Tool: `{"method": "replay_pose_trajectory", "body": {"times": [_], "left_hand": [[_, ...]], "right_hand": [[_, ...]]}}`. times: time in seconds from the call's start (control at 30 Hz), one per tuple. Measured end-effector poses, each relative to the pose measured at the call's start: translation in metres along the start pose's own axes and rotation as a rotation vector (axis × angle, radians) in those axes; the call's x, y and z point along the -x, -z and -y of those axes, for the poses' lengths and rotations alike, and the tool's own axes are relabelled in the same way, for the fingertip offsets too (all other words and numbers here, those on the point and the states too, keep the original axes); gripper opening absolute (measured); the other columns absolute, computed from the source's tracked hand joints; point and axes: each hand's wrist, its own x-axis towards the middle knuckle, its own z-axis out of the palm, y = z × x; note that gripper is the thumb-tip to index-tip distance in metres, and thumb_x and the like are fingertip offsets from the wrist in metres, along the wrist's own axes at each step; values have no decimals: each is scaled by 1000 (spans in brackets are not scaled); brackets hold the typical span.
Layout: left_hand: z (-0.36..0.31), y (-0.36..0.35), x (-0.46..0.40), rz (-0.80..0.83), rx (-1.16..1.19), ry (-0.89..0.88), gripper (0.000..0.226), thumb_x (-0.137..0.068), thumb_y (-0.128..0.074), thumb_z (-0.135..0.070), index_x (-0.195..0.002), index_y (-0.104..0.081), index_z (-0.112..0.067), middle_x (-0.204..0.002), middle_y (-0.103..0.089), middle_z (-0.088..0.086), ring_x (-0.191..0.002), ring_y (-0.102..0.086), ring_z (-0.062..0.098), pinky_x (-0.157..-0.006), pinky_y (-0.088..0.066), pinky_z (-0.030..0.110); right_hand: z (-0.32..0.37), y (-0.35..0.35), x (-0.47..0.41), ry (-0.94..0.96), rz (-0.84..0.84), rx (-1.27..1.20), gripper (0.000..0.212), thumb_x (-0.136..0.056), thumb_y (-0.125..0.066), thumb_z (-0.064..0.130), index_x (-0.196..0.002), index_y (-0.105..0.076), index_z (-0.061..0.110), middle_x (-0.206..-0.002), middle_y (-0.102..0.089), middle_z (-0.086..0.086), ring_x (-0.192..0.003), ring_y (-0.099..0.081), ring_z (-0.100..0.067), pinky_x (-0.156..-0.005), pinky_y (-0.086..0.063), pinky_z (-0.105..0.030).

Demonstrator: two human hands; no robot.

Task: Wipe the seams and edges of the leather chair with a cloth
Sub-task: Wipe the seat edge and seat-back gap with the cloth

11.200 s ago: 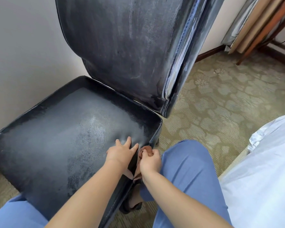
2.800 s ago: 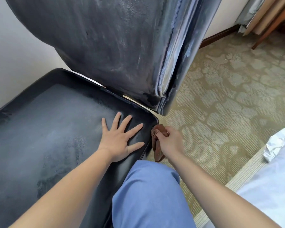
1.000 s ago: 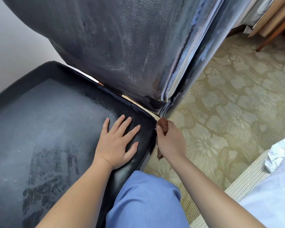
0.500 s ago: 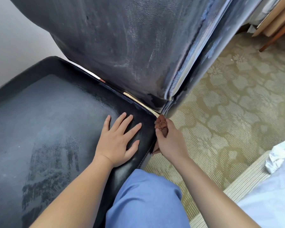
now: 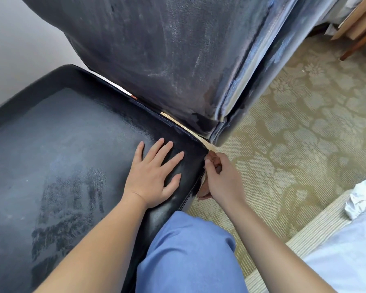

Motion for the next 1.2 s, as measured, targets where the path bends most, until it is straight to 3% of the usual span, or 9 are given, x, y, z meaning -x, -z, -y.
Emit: {"method": "replay_pose_trajectory", "body": {"times": [0.23,0.43,0.63,0.8,1.0,1.2], "left_hand": [[0,0,-1,-6,-5,1,52,-87,-43,-44,-131,-60,-25,-139,-55,10,-135,-42,30,-109,-24,60],[0,1,0,-7,0,6,52,-87,-43,-44,-131,-60,-24,-139,-55,10,-135,-41,29,-109,-25,60],[0,1,-1,5,13,11,52,-86,-44,-44,-131,-60,-24,-139,-54,10,-135,-41,29,-110,-25,60],[-1,2,0,-3,11,21,56,-86,-42,-43,-132,-60,-17,-139,-55,8,-135,-42,28,-111,-23,57],[-1,4,-2,22,-4,37,60,-87,-38,-40,-132,-58,-6,-140,-55,7,-134,-45,27,-109,-23,56],[-1,2,-2,16,-35,53,60,-88,-36,-37,-133,-56,-3,-141,-54,8,-134,-42,25,-109,-24,57]], "right_hand": [[10,-5,-7,117,-113,232,36,-97,-40,41,-130,-47,26,-109,-52,-3,-95,-55,-21,-71,-42,-30],[21,-8,-33,-40,-87,111,32,-94,-44,39,-120,-54,24,-100,-63,-4,-86,-59,-22,-62,-42,-30],[10,-5,6,179,-106,357,33,-96,-39,44,-122,-52,27,-96,-58,-4,-82,-57,-23,-63,-46,-33],[31,-8,-10,171,-102,432,34,-99,-39,39,-120,-52,17,-108,-60,-6,-92,-60,-24,-62,-34,-26],[58,-16,-34,206,32,471,29,-97,-44,35,-120,-55,23,-116,-58,-4,-98,-60,-23,-70,-46,-31],[27,5,-9,151,-28,504,34,-96,-41,40,-125,-50,24,-104,-58,-4,-92,-58,-24,-64,-45,-31]]}}
